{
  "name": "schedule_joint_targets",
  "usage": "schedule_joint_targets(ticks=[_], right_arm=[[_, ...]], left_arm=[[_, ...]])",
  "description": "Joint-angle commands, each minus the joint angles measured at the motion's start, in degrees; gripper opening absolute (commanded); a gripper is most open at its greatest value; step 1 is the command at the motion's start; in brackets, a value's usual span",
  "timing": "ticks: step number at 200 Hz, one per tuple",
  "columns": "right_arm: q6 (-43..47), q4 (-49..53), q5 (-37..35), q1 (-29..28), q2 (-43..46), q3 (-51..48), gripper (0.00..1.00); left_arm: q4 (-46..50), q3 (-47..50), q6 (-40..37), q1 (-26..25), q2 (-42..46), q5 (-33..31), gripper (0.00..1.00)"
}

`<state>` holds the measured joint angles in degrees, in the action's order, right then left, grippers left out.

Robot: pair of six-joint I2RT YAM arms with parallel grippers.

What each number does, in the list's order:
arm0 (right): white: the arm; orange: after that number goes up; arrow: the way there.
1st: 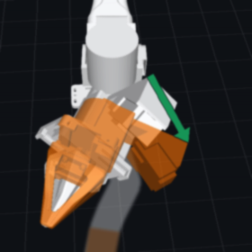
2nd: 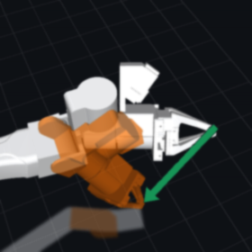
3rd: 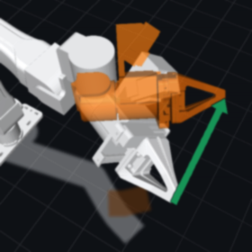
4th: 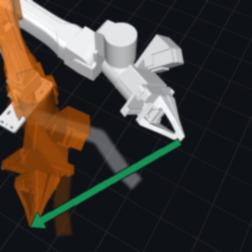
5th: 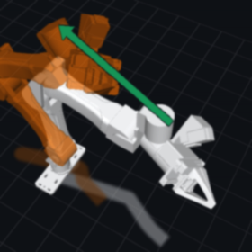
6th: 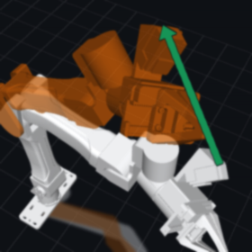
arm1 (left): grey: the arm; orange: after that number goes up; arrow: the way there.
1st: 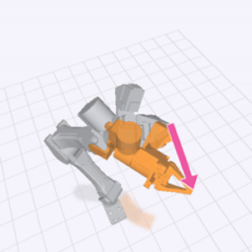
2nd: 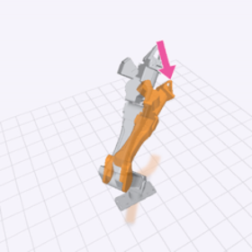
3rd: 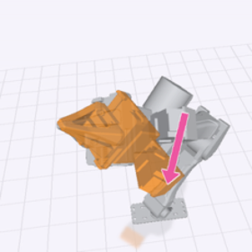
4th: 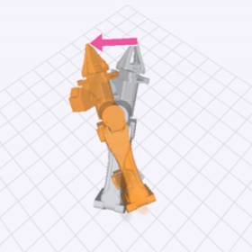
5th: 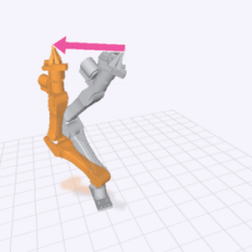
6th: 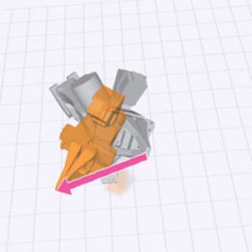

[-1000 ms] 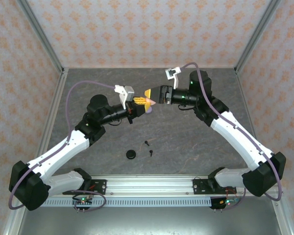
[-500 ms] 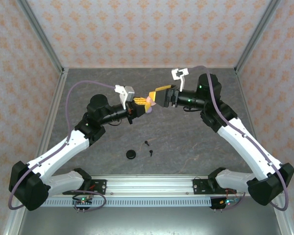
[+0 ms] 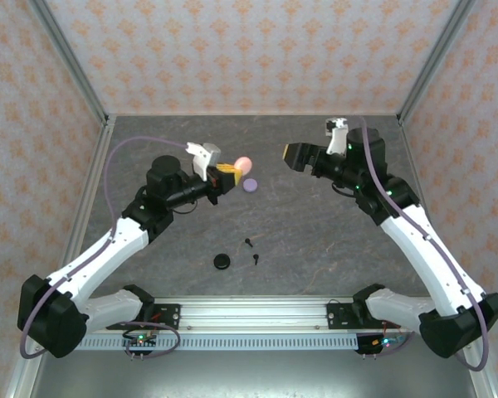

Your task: Insert the wireless bluetooth earbuds into the charging case

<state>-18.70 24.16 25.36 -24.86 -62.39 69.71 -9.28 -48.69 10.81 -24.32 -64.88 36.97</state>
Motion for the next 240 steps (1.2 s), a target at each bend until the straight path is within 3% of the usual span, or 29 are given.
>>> schedule_joint_targets(ticks=[1, 16, 40, 95, 163, 196, 240], right_arm=[[-2.2, -3.0, -4.1, 0.4, 3.3, -3.0, 0.95], [-2.6, -4.5, -5.2, 0.5, 4.7, -4.7, 1.0], [-3.0, -5.6, -7.4, 0.5, 6.8, -6.7, 0.99], [-2.3, -4.7, -9.4, 0.6, 8.6, -8.2, 0.99], [-4.2, -5.4, -10.9, 0.5, 9.4, -8.9, 0.99], [-5.9, -6.5, -10.2, 0.6, 9.5, -10.3, 0.99], [-7.4, -9.1, -11.3, 0.6, 11.1, -13.3, 0.99]], left_arm=[[3.9, 0.8, 3.6, 4.7, -3.2, -0.1, 0.01], [9.3, -0.7, 3.3, 6.4, -7.0, 1.5, 0.01], [14.7, -2.4, 3.1, 7.4, -13.2, 3.4, 0.01], [17.7, -2.0, 7.0, 9.2, -21.5, 0.0, 0.02], [19.3, -2.0, 6.1, 11.2, -29.4, 1.7, 0.09], [18.7, -1.5, 5.9, 11.4, -31.0, 0.1, 0.2], [18.1, -0.2, 5.5, 12.5, -31.0, -1.3, 0.48]])
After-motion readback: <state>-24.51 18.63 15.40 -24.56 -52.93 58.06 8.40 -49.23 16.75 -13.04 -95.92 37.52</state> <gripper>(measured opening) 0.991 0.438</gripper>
